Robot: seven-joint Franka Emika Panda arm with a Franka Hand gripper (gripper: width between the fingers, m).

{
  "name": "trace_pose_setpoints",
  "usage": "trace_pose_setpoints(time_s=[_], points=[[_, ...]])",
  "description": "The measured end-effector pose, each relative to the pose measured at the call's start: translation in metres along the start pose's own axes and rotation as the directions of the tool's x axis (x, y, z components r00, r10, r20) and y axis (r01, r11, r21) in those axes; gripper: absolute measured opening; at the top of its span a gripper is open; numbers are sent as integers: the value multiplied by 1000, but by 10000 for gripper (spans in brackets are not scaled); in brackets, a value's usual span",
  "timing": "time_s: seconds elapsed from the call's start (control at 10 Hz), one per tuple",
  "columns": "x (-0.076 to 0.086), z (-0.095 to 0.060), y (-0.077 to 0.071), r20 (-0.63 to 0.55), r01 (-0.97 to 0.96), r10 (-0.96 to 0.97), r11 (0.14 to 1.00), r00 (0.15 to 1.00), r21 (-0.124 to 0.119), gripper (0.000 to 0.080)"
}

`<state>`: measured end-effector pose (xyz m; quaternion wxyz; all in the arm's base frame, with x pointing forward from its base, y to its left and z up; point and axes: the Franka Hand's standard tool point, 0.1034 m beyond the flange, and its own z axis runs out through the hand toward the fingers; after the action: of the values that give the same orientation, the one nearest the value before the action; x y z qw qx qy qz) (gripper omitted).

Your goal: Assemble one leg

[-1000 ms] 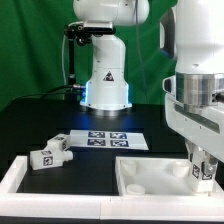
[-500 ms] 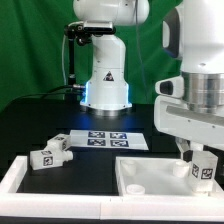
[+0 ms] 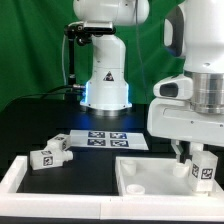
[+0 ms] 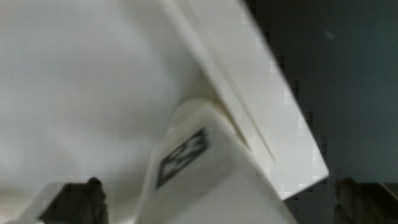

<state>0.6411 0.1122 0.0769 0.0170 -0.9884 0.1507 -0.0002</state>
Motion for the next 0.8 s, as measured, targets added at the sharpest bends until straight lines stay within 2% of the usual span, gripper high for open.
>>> trace_pose_setpoints(time_s=[0.1,0.2,0.3,0.4,0.5,0.6,0.7,0.8], points=[[1,1,-1,-13,183,-183,983,983,-18,649],[-2,3,-5,-11,262,-262,965,965,-26,649],[-4,4,-9,-11,260,-260,965,965,-24,649],[-3,4,-7,-12,231,-231,973,973,-22,519],[-3,4,-7,-12,229,-229,973,973,-23,519],[-3,3,-7,-13,194,-194,981,981,-22,382],[-3,4,-6,-14,124,-124,992,992,-21,286],[-3,3,-6,-16,43,-44,999,999,-20,287]])
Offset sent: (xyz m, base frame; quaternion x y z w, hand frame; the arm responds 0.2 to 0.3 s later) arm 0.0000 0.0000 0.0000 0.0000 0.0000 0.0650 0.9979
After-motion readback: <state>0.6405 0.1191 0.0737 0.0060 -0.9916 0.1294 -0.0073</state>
